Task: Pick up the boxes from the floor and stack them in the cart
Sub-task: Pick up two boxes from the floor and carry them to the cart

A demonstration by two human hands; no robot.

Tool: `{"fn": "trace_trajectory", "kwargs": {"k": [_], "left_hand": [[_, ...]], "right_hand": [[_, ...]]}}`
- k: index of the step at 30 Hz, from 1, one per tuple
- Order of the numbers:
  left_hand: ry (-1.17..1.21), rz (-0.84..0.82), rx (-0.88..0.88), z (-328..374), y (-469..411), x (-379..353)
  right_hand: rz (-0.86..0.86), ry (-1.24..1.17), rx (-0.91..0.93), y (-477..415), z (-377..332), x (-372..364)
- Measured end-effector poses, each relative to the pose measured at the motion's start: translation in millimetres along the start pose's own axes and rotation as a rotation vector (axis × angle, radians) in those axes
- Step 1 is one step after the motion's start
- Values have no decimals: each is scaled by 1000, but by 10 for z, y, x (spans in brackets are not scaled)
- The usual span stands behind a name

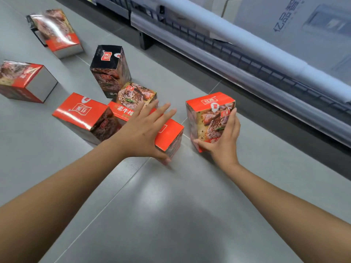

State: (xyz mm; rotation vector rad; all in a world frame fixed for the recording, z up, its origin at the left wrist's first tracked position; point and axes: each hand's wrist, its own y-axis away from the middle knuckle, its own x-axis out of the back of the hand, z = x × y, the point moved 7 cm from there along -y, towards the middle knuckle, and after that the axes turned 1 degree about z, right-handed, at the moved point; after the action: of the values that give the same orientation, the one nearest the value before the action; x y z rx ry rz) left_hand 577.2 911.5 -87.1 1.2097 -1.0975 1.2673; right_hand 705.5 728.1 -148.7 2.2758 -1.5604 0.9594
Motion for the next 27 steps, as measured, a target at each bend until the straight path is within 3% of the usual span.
{"fn": "trace_trajectory", "kwargs": {"k": [7, 14, 17, 21, 27], "left_hand": [[-99, 9, -47, 13, -58, -46], [-125, -64, -188, 14, -120, -65], [-135, -41, -232, -3, -168, -50], [-143, 5, -141, -39, -224, -39], [-21, -81, 110, -79, -148, 283]], "right_hand": [[-18, -159, -99, 253, 279, 346], [-237, -34, 217, 0, 19, 460], [-251, -28, 238, -7, 9, 415], [-203, -15, 170, 55, -51, 369], [-168, 65, -205, 110, -263, 550]]}}
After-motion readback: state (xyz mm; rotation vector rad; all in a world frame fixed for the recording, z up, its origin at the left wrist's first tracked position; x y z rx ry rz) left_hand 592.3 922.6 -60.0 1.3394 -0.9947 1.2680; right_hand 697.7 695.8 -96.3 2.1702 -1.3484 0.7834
